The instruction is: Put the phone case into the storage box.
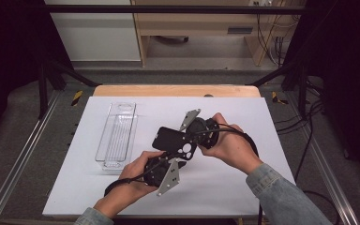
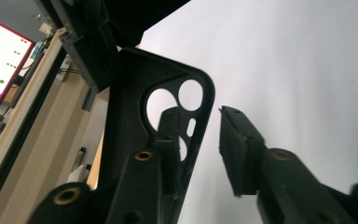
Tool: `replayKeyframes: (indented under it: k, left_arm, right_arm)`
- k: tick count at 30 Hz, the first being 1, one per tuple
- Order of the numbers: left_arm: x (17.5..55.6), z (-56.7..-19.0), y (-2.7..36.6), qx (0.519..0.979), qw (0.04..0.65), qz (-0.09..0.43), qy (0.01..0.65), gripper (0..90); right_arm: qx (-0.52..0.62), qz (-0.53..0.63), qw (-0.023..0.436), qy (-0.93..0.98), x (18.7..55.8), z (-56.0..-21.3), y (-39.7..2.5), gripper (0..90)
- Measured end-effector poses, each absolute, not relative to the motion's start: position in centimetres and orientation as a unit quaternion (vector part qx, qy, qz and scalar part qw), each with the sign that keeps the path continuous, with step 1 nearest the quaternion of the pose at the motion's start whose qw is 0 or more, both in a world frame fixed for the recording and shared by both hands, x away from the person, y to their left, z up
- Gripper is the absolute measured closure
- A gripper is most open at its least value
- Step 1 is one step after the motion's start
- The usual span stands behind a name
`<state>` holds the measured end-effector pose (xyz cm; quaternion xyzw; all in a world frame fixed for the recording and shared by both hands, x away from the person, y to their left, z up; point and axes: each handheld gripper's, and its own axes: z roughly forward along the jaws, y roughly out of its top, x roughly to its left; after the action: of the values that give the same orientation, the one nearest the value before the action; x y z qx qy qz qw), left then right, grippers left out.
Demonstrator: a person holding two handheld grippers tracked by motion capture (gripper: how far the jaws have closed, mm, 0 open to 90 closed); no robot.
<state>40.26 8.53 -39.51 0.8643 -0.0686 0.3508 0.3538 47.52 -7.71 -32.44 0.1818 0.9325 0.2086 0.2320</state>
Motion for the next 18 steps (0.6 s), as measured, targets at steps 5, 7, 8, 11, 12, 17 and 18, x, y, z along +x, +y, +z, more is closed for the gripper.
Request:
replayKeyframes:
  k: [5, 7, 8, 11, 12, 17, 18]
  left_arm:
    - [40.2, -39.58, 8.44, 0.868, 0.348, 0.348, -0.072, 77.8]
    - [40.23, -39.16, 8.59, 0.875, 0.315, 0.355, -0.09, 80.6]
    - [40.18, -39.17, 8.55, 0.875, 0.311, 0.359, -0.094, 83.0]
    - [40.0, -39.07, 8.46, 0.877, 0.308, 0.356, -0.099, 84.6]
    - [39.95, -39.05, 8.45, 0.877, 0.307, 0.355, -0.1, 85.0]
    - [39.74, -39.14, 8.46, 0.877, 0.303, 0.357, -0.108, 85.9]
    - [39.73, -39.12, 8.45, 0.877, 0.303, 0.357, -0.108, 85.9]
  right_arm:
    - [0.179, 0.21, 0.23, 0.933, 47.48, -32.45, -7.46, 89.6]
    - [0.175, 0.209, 0.231, 0.934, 47.45, -32.5, -7.34, 89.5]
    - [0.175, 0.21, 0.229, 0.934, 47.42, -32.51, -7.23, 89.5]
    - [0.173, 0.209, 0.229, 0.935, 47.39, -32.49, -7.14, 89.5]
    - [0.17, 0.209, 0.229, 0.935, 47.38, -32.5, -7.09, 89.5]
    - [0.158, 0.216, 0.221, 0.938, 47.37, -32.52, -7.11, 88.7]
    - [0.157, 0.218, 0.219, 0.938, 47.39, -32.47, -7.15, 88.4]
